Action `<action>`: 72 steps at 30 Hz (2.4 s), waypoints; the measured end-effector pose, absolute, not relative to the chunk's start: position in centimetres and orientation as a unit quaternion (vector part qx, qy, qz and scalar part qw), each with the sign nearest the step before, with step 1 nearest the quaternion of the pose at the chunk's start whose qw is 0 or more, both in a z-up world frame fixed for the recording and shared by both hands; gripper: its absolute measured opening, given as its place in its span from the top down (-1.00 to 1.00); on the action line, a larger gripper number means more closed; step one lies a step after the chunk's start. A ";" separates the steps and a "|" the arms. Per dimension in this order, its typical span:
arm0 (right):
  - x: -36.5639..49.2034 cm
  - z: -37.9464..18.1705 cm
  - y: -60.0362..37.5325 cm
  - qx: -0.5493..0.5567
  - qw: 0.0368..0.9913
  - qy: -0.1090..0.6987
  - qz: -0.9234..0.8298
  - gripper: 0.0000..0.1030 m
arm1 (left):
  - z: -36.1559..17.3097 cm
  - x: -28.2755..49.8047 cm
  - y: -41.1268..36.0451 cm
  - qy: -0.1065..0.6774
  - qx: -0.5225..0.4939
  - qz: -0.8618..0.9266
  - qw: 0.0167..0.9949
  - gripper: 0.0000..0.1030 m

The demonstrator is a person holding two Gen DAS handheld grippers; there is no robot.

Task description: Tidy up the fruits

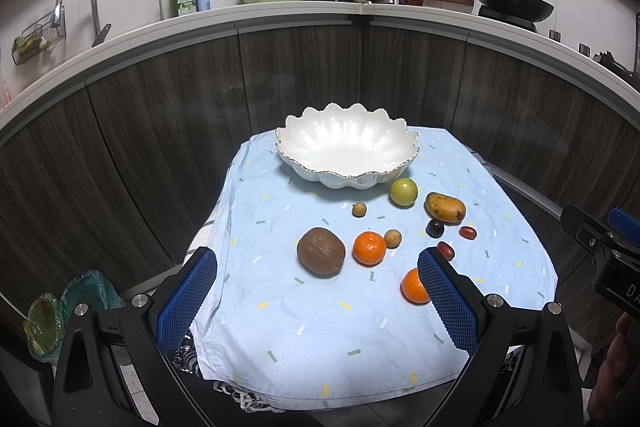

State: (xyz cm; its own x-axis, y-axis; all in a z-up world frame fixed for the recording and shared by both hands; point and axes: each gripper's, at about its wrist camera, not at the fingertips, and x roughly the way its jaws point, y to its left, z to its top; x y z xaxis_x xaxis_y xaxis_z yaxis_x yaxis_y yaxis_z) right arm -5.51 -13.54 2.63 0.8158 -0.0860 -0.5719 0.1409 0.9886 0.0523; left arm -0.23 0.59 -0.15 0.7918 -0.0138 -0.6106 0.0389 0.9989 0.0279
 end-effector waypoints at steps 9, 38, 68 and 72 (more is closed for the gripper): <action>-5.4 2.4 -13.7 0.046 0.952 0.298 -0.059 -0.98 | -0.2 -0.2 0.7 0.323 0.019 -0.014 0.946 -0.99; -4.3 1.8 -12.3 0.015 0.954 0.297 -0.047 -0.98 | -0.6 0.4 1.4 0.333 0.018 0.005 0.943 -0.99; 1.5 -3.2 -9.4 -0.025 0.934 0.357 0.008 -0.98 | -5.4 5.3 2.1 0.377 0.048 -0.018 0.925 -0.98; 2.4 -4.0 -9.1 -0.032 0.931 0.365 0.013 -0.98 | -6.7 6.4 2.2 0.387 0.050 -0.026 0.920 -0.98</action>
